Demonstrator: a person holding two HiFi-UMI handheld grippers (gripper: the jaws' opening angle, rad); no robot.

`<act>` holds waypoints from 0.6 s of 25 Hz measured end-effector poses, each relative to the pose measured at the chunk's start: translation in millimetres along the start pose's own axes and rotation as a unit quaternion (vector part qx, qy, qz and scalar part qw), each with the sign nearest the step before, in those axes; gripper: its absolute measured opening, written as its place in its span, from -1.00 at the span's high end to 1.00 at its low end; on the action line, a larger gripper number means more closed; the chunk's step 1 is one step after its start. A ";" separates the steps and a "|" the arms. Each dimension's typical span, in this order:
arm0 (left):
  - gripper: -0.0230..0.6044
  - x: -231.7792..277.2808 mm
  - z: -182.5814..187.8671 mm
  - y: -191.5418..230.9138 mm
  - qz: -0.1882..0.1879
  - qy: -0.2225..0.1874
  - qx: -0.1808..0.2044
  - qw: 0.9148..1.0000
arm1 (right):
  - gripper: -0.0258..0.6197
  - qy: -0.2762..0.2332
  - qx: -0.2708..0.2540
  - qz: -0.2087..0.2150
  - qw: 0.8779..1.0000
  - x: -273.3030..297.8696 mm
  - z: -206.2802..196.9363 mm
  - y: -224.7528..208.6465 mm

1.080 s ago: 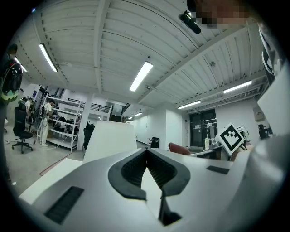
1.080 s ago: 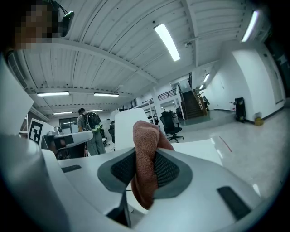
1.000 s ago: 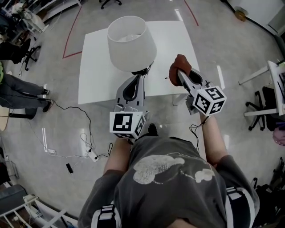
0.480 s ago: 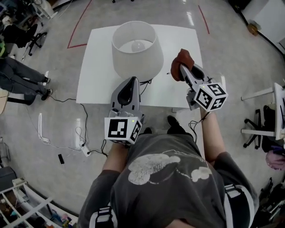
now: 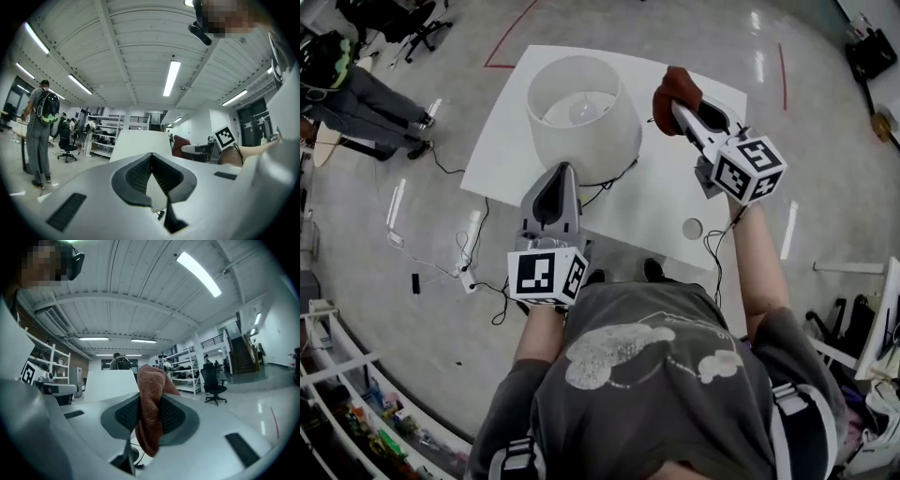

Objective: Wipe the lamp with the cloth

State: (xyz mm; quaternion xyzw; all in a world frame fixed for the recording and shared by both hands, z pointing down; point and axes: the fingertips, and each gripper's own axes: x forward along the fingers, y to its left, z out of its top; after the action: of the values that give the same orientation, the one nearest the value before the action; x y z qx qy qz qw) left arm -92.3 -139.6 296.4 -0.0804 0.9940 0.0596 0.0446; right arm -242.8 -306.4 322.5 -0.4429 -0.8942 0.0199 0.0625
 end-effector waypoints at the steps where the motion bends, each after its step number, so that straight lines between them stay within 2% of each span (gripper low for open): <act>1: 0.90 1.9 -0.4 -1.3 0.013 0.000 0.004 1.000 | 0.64 0.000 -0.009 0.014 1.000 6.6 4.3 -3.5; 8: 0.90 6.2 11.8 -7.5 0.094 -0.001 0.016 0.995 | 0.64 -0.006 -0.036 0.127 0.991 57.8 33.4 0.9; 15: 0.90 10.2 23.0 -20.6 0.134 -0.003 0.023 0.991 | 0.63 -0.014 -0.082 0.238 0.968 93.1 58.3 27.9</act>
State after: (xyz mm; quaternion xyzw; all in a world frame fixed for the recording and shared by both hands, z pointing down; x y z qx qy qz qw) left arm -97.2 -158.5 270.4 0.0551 0.9967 0.0429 0.0413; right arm -284.2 -214.3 271.0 -0.6460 -0.7626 -0.0331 0.0070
